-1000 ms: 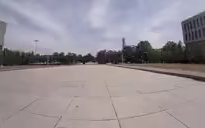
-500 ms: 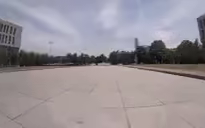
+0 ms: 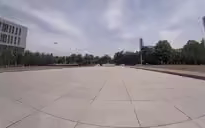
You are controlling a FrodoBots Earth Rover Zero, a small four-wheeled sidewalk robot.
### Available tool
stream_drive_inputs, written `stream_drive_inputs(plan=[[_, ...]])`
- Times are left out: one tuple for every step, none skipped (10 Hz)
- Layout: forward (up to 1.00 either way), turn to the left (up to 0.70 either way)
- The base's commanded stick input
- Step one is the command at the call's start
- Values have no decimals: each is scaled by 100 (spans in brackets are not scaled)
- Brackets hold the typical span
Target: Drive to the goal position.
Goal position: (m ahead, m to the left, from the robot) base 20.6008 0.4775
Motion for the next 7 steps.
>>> stream_drive_inputs(plan=[[100,0],[100,0],[100,0],[100,0],[100,0],[100,1],[100,11]])
